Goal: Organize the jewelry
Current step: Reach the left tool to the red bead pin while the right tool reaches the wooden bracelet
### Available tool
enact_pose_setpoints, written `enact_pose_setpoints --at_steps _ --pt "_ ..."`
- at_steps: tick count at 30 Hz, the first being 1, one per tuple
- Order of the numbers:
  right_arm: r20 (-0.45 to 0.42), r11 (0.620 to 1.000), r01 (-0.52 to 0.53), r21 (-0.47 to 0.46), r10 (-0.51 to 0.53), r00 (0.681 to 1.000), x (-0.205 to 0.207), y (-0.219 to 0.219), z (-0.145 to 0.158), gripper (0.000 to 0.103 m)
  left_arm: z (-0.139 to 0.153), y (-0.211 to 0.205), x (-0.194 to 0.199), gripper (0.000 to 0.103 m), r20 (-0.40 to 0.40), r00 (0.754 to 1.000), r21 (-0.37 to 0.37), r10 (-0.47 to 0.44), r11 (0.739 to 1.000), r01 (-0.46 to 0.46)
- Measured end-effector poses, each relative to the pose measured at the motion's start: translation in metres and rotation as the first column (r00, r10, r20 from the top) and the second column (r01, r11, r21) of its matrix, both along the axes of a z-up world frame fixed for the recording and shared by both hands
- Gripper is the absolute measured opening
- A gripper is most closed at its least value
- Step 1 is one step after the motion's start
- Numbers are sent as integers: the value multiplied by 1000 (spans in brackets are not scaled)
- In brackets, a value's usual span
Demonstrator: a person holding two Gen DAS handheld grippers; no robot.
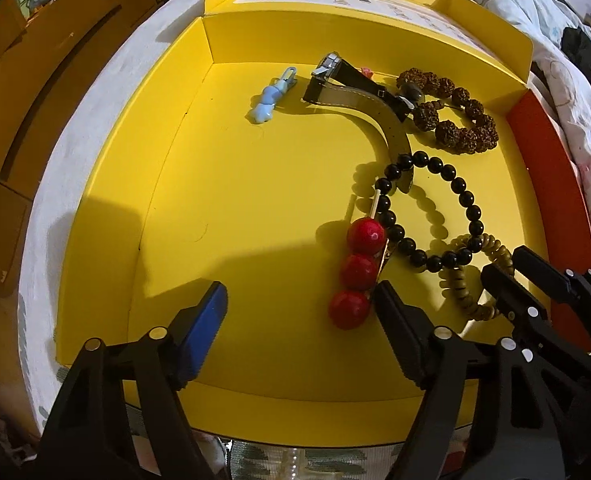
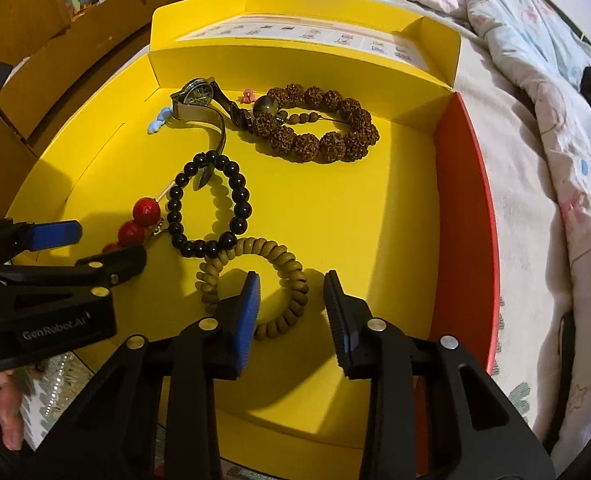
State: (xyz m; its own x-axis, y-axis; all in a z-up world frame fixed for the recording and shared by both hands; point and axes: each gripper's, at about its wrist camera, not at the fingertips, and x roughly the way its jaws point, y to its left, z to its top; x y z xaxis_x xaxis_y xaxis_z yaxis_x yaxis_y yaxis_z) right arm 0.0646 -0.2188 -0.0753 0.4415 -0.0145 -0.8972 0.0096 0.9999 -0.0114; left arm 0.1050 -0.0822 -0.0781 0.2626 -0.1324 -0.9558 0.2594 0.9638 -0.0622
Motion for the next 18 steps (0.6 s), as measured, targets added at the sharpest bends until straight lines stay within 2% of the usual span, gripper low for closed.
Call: enact_pose_setpoints --at_steps 4,6,12,18 --pt "1 1000 1 -6 -1 1000 1 -1 0 20 1 2 5 60 7 1000 1 4 1000 -4" --pt "3 1000 -1 -8 1 1000 1 0 0 15 2 6 7 50 17 1000 6 8 1000 -8" --pt "5 999 11 30 -12 1000 1 -6 1 11 3 16 10 16 16 1000 -24 21 999 -21" --pt "14 998 16 57 -17 1000 0 -8 3 11 6 30 17 15 -13 999 -110 46 993 -48"
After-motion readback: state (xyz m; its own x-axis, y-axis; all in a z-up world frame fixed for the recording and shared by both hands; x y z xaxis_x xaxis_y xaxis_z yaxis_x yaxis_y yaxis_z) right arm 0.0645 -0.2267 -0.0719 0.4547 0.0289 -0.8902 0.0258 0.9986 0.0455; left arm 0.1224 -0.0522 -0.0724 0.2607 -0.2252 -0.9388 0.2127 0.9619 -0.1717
